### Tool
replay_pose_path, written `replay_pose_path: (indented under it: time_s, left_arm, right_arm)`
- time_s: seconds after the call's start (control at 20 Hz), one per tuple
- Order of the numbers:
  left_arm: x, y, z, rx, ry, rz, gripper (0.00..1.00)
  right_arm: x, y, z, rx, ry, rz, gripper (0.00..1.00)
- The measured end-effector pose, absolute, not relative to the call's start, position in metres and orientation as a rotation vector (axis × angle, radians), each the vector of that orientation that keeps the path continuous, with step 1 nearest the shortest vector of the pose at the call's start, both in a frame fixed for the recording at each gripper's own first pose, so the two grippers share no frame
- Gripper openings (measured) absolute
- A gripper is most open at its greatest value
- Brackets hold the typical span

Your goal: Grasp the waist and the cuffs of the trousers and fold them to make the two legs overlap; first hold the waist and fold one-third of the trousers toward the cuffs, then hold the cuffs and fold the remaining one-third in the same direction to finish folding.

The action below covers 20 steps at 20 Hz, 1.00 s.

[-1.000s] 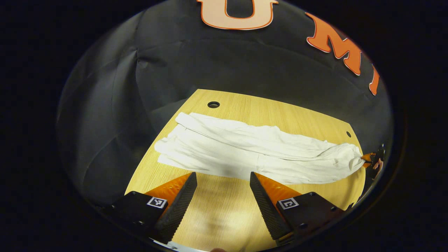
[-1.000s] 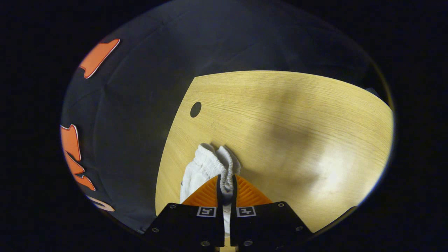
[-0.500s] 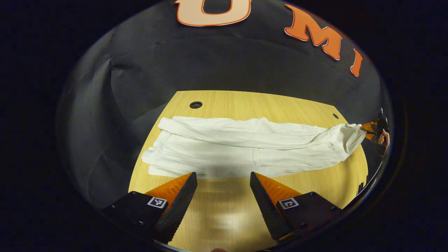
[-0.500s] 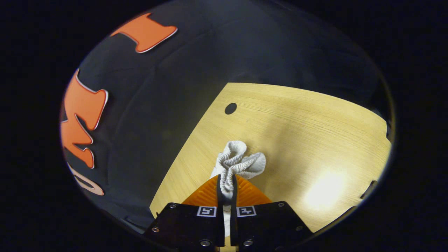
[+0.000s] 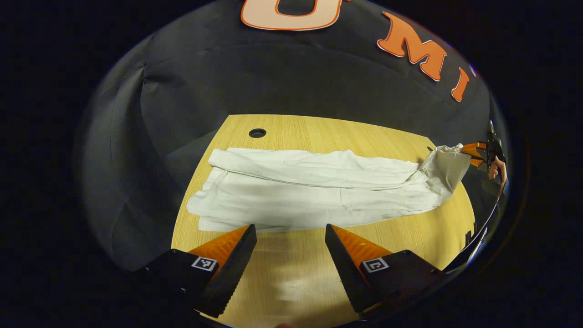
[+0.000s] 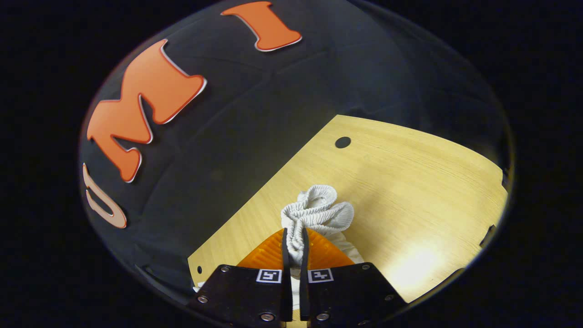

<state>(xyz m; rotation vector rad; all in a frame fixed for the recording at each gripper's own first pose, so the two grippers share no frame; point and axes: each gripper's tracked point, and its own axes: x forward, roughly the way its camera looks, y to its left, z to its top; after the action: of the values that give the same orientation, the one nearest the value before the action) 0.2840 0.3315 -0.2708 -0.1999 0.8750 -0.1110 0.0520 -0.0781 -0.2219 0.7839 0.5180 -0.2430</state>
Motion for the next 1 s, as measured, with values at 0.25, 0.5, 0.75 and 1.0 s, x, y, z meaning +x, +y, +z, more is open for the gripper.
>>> replay_pose_path:
  time_s: [0.25,0.5,0.75,1.0]
  left_arm:
    - [0.276,0.357,-0.284,-0.228,0.887,-0.089,0.99]
    - [0.268,0.373,-0.294,-0.252,0.894,-0.063,1.00]
    - [0.266,0.384,-0.297,-0.282,0.888,-0.045,1.00]
    - [0.263,0.388,-0.307,-0.336,0.909,-0.026,1.00]
  right_arm:
    - [0.049,-0.081,-0.205,0.760,0.507,-0.127,0.06]
    - [0.049,-0.077,-0.212,0.688,0.552,-0.017,0.06]
    - [0.047,-0.082,-0.208,0.567,0.603,0.052,0.06]
    - [0.047,-0.080,-0.218,0.346,0.652,0.152,0.07]
